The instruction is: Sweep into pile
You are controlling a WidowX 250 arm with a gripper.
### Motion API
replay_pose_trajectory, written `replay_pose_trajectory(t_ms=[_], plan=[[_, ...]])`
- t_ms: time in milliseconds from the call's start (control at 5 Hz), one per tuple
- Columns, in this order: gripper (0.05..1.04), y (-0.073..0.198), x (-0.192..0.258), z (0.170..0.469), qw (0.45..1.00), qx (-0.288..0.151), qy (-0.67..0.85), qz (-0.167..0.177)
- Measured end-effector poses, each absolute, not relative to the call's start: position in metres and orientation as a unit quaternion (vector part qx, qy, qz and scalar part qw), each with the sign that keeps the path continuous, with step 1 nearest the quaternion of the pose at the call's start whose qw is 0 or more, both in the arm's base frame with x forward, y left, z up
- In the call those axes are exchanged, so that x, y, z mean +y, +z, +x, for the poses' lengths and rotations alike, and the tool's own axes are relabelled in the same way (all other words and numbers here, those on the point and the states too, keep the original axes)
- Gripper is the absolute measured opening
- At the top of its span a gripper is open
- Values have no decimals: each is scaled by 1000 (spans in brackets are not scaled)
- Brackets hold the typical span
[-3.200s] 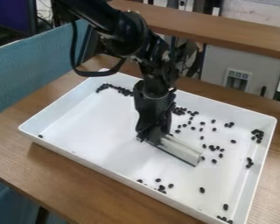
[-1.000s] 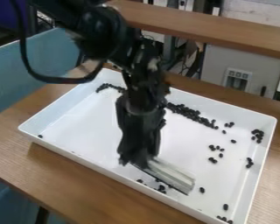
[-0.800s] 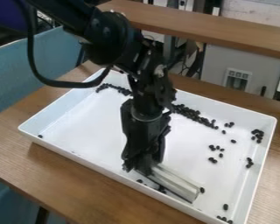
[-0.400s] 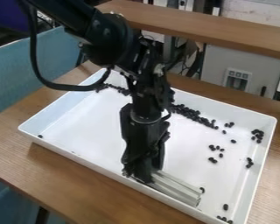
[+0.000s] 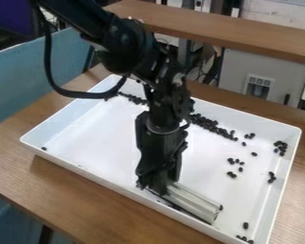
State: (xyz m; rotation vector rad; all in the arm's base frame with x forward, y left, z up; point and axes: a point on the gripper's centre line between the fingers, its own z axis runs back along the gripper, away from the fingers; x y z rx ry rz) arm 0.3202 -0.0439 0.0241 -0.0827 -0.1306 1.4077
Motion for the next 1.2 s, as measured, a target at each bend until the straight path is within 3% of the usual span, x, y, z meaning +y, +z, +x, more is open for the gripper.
replay_pose_trajectory(t_ms=[400, 800, 1200], plan=[[366, 30, -43, 369, 776, -118, 618, -42], [367, 36, -45, 430, 775, -141, 614, -48], [366, 43, -51, 454, 776, -147, 610, -63]])
